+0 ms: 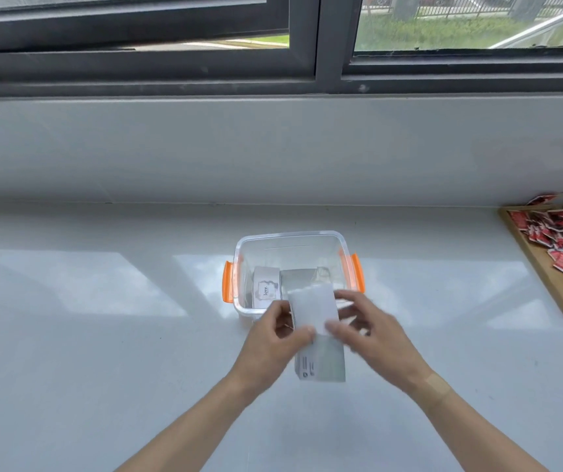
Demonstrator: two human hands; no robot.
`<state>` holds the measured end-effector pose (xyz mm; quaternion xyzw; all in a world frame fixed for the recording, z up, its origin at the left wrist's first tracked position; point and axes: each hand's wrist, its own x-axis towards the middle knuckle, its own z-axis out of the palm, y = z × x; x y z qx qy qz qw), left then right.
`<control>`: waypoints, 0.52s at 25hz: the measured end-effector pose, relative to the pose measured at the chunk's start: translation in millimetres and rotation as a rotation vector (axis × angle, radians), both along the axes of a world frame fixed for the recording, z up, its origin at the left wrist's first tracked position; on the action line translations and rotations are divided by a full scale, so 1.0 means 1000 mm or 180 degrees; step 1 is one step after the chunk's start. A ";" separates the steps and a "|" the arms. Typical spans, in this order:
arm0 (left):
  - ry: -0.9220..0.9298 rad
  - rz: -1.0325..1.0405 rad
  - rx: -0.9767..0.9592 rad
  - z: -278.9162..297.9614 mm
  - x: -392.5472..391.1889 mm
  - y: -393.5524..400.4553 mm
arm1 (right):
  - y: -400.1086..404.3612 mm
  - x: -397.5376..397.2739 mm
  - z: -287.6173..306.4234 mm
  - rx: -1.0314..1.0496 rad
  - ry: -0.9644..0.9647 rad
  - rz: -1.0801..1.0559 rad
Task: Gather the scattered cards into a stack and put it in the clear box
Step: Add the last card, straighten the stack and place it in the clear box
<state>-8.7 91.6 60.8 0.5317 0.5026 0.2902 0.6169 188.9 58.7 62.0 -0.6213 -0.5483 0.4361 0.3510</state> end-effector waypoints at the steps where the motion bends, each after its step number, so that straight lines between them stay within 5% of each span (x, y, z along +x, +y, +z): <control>1: 0.0045 0.0070 -0.0103 0.006 0.003 0.017 | 0.015 0.005 0.002 0.0278 -0.0172 -0.0268; 3: 0.0279 0.0182 -0.0269 0.015 0.007 0.053 | 0.046 0.016 0.000 0.0783 -0.1017 -0.0685; 6: 0.0625 0.0256 -0.0467 0.016 0.011 0.105 | 0.087 0.029 -0.016 0.0771 -0.2076 -0.0400; 10: 0.1036 0.0133 -0.1070 -0.003 0.021 0.138 | 0.117 0.032 -0.048 0.0489 -0.2403 0.0296; 13: 0.1286 -0.0083 -0.1293 -0.026 0.033 0.142 | 0.122 0.030 -0.063 0.0332 -0.2100 0.0354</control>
